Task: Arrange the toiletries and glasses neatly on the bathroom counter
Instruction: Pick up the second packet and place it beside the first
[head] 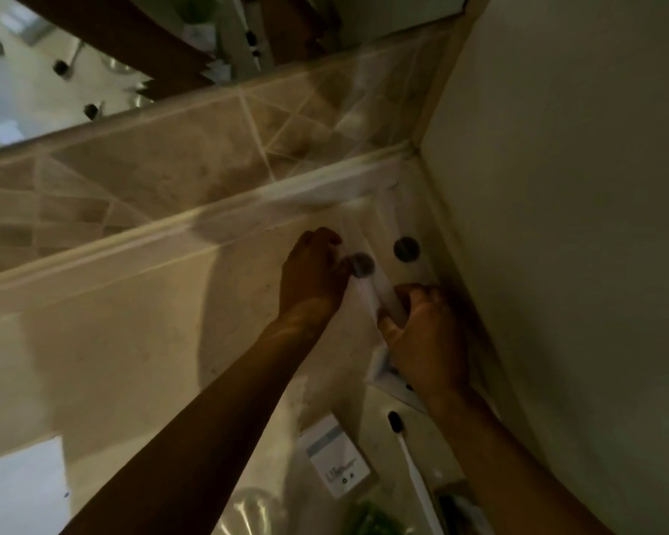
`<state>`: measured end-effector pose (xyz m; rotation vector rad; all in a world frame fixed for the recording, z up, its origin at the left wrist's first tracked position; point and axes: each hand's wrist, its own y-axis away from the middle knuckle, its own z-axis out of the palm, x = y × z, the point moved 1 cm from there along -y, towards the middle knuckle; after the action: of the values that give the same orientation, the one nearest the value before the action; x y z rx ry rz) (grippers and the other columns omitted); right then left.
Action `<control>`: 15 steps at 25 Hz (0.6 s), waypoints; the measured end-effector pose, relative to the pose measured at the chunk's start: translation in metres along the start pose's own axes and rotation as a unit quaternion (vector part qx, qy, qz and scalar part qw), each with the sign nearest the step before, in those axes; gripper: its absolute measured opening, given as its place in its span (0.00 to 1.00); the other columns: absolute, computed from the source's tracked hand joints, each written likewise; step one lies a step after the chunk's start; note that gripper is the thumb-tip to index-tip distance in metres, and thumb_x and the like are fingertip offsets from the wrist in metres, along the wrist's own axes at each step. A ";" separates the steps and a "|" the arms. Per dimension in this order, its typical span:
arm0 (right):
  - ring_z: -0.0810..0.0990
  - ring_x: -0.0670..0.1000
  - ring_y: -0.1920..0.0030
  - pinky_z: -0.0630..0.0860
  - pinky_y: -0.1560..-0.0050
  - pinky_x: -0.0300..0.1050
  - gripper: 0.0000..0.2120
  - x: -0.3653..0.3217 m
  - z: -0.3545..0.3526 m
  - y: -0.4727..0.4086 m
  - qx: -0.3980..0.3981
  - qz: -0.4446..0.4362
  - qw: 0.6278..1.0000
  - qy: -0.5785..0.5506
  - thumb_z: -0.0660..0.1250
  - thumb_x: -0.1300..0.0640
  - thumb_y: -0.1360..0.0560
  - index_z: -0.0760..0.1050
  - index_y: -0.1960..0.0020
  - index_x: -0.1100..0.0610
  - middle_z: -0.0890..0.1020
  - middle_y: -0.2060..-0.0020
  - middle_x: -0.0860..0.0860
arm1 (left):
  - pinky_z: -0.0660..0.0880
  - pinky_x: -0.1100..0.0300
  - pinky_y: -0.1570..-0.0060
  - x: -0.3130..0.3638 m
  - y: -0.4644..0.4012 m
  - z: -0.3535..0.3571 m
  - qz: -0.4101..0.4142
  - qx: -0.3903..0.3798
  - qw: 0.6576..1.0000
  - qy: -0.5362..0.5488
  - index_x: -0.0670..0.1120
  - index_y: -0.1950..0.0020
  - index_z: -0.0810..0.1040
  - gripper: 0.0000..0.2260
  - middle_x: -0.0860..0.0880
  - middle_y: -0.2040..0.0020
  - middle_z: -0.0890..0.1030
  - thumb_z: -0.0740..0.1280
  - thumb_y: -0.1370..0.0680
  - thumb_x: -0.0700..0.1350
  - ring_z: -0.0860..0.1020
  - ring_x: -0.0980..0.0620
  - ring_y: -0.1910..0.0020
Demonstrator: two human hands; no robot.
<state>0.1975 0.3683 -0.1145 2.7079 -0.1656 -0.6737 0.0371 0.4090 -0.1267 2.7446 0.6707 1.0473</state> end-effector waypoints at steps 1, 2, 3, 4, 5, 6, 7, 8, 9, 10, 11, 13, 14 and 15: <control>0.75 0.55 0.36 0.76 0.37 0.52 0.24 0.001 0.000 0.003 0.017 -0.009 0.999 0.031 0.70 0.43 0.25 0.74 0.32 0.51 0.75 0.35 0.53 | 0.74 0.56 0.49 -0.003 0.004 0.002 0.074 0.014 0.995 -0.059 0.48 0.39 0.78 0.13 0.49 0.44 0.76 0.68 0.22 0.50 0.76 0.49 0.47; 0.73 0.56 0.35 0.75 0.36 0.51 0.24 0.002 0.001 0.006 0.028 -0.021 0.998 0.042 0.70 0.44 0.25 0.74 0.32 0.51 0.74 0.35 0.53 | 0.74 0.53 0.46 -0.005 0.009 0.003 0.145 0.023 0.983 -0.111 0.47 0.37 0.77 0.14 0.46 0.40 0.75 0.66 0.21 0.50 0.74 0.46 0.42; 0.72 0.56 0.35 0.74 0.36 0.50 0.23 0.002 0.001 0.009 0.032 -0.035 0.998 0.038 0.69 0.46 0.25 0.74 0.32 0.50 0.72 0.34 0.53 | 0.73 0.50 0.42 -0.009 0.012 0.005 0.204 0.028 0.967 -0.150 0.47 0.36 0.77 0.14 0.44 0.36 0.75 0.65 0.20 0.49 0.72 0.43 0.37; 0.72 0.55 0.35 0.74 0.36 0.49 0.21 0.004 0.004 0.012 0.027 -0.053 0.998 0.027 0.69 0.48 0.24 0.74 0.32 0.51 0.72 0.34 0.53 | 0.72 0.47 0.38 -0.014 0.014 0.006 0.245 0.032 0.953 -0.175 0.47 0.35 0.77 0.14 0.43 0.33 0.75 0.65 0.20 0.50 0.71 0.40 0.33; 0.72 0.54 0.36 0.74 0.37 0.48 0.20 0.004 0.006 0.015 0.018 -0.071 0.997 0.019 0.68 0.50 0.23 0.75 0.33 0.52 0.72 0.35 0.52 | 0.69 0.44 0.33 -0.018 0.016 0.007 0.265 0.030 0.945 -0.192 0.48 0.34 0.76 0.16 0.42 0.30 0.73 0.64 0.20 0.51 0.68 0.38 0.30; 0.72 0.53 0.36 0.74 0.37 0.47 0.19 0.004 0.009 0.017 0.008 -0.084 0.996 0.011 0.67 0.51 0.23 0.76 0.33 0.53 0.72 0.35 0.52 | 0.64 0.41 0.29 -0.022 0.016 0.009 0.265 0.019 0.941 -0.208 0.49 0.32 0.73 0.18 0.41 0.28 0.71 0.63 0.20 0.54 0.65 0.38 0.26; 0.72 0.53 0.37 0.74 0.37 0.47 0.19 0.004 0.012 0.018 0.001 -0.092 0.996 0.006 0.67 0.51 0.23 0.76 0.33 0.53 0.73 0.36 0.51 | 0.58 0.39 0.26 -0.026 0.015 0.010 0.256 0.001 0.940 -0.226 0.50 0.29 0.70 0.22 0.42 0.25 0.68 0.62 0.21 0.57 0.61 0.39 0.24; 0.72 0.53 0.37 0.75 0.37 0.47 0.20 0.004 0.014 0.019 -0.001 -0.096 0.995 0.003 0.67 0.51 0.23 0.75 0.33 0.53 0.73 0.36 0.52 | 0.53 0.38 0.24 -0.028 0.014 0.011 0.247 -0.017 0.938 -0.243 0.51 0.26 0.67 0.26 0.43 0.23 0.65 0.61 0.21 0.60 0.57 0.40 0.22; 0.72 0.53 0.37 0.75 0.37 0.47 0.21 0.004 0.016 0.021 -0.002 -0.097 0.995 0.001 0.67 0.51 0.24 0.75 0.32 0.54 0.73 0.36 0.52 | 0.50 0.38 0.24 -0.030 0.013 0.013 0.241 -0.031 0.936 -0.255 0.51 0.25 0.65 0.28 0.44 0.22 0.63 0.59 0.22 0.62 0.55 0.40 0.21; 0.73 0.53 0.37 0.74 0.37 0.47 0.22 0.003 0.017 0.022 -0.002 -0.096 0.995 -0.001 0.67 0.51 0.24 0.74 0.31 0.54 0.73 0.35 0.52 | 0.48 0.38 0.24 -0.031 0.012 0.014 0.239 -0.041 0.934 -0.263 0.51 0.24 0.64 0.29 0.44 0.21 0.61 0.58 0.22 0.63 0.53 0.41 0.21; 0.73 0.53 0.36 0.74 0.36 0.48 0.22 0.002 0.017 0.023 -0.005 -0.094 0.996 -0.004 0.67 0.50 0.24 0.74 0.31 0.54 0.73 0.35 0.52 | 0.47 0.38 0.23 -0.032 0.012 0.015 0.240 -0.046 0.933 -0.266 0.51 0.23 0.63 0.30 0.44 0.20 0.60 0.57 0.22 0.64 0.52 0.41 0.20; 0.72 0.54 0.36 0.74 0.36 0.48 0.23 0.001 0.019 0.023 -0.008 -0.093 0.996 -0.004 0.67 0.50 0.24 0.73 0.30 0.54 0.72 0.34 0.53 | 0.46 0.39 0.23 -0.031 0.011 0.015 0.243 -0.056 0.932 -0.262 0.51 0.22 0.61 0.31 0.44 0.19 0.57 0.56 0.21 0.63 0.50 0.42 0.20; 0.72 0.54 0.36 0.74 0.35 0.49 0.24 0.002 0.019 0.022 -0.009 -0.095 0.995 -0.001 0.67 0.50 0.24 0.72 0.30 0.54 0.72 0.34 0.53 | 0.45 0.40 0.23 -0.030 0.010 0.016 0.243 -0.059 0.933 -0.258 0.51 0.21 0.59 0.31 0.44 0.19 0.55 0.56 0.21 0.63 0.49 0.42 0.20; 0.72 0.54 0.36 0.73 0.35 0.48 0.24 0.002 0.019 0.022 -0.012 -0.096 0.995 0.000 0.67 0.50 0.24 0.72 0.29 0.54 0.71 0.34 0.53 | 0.43 0.41 0.23 -0.030 0.010 0.016 0.242 -0.061 0.934 -0.255 0.50 0.21 0.58 0.31 0.45 0.19 0.54 0.56 0.20 0.63 0.48 0.42 0.20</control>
<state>0.1899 0.3413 -0.1237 2.7236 0.1026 -0.7241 0.0316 0.3868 -0.1541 2.9391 -0.1493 0.3614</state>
